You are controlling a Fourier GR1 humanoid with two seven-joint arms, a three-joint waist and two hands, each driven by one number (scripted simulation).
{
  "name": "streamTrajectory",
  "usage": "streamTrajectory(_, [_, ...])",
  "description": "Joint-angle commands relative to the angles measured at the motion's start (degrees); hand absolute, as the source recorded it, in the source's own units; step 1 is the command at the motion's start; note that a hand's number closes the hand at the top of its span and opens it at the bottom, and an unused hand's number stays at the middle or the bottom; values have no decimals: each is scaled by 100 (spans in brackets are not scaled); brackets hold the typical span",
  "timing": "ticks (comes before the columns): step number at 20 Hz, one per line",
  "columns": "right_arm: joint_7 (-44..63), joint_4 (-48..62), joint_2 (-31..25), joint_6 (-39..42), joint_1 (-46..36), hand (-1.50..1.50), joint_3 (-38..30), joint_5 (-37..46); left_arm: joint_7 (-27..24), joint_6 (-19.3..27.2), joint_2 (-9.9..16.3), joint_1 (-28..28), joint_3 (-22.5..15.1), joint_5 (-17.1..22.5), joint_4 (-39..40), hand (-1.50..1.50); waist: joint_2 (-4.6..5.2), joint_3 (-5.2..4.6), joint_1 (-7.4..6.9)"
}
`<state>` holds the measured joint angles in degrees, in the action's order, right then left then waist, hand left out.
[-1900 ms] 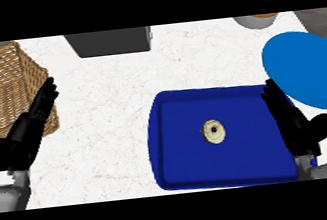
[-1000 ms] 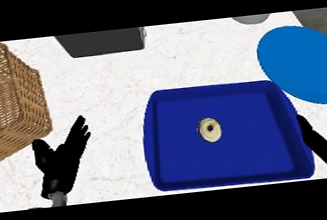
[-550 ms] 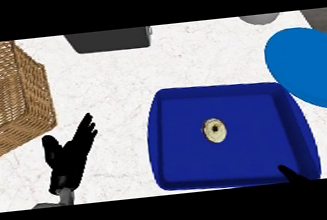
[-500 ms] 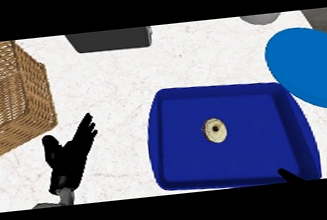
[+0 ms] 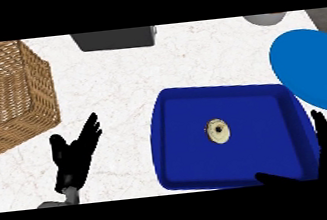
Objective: Pick the cupcake from the tray and place it in the plate
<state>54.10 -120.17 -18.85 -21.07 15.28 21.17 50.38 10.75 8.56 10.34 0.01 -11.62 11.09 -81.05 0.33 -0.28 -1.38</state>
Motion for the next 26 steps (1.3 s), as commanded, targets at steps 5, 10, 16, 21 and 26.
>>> streamTrajectory(5, [1879, 721, 1229, 1635, -1876, -150, 324, 1130, -55, -205, 154, 5, 260, 84, 74, 0, -27, 20, 55])
streamTrajectory(10, [1701, 1875, 1855, 1080, -2007, -150, 627, 1152, 164, -168, 23, -159, 261, 74, 97, 0, -23, 27, 86])
streamTrajectory(16, [1336, 2318, 1877, 1038, -2359, -150, 131, 708, -133, -222, -50, 297, 318, -14, -49, 0, -32, 29, 103])
streamTrajectory(21, [1907, 2271, 1882, 1015, -2240, -150, 711, 1086, 166, -131, -83, 85, 343, -115, -176, 0, -39, 28, 121])
streamTrajectory(26, [1933, 2796, 1883, 1184, -2533, -150, 282, 1060, -52, -336, -76, 164, 373, -99, 63, 0, -34, 27, 115])
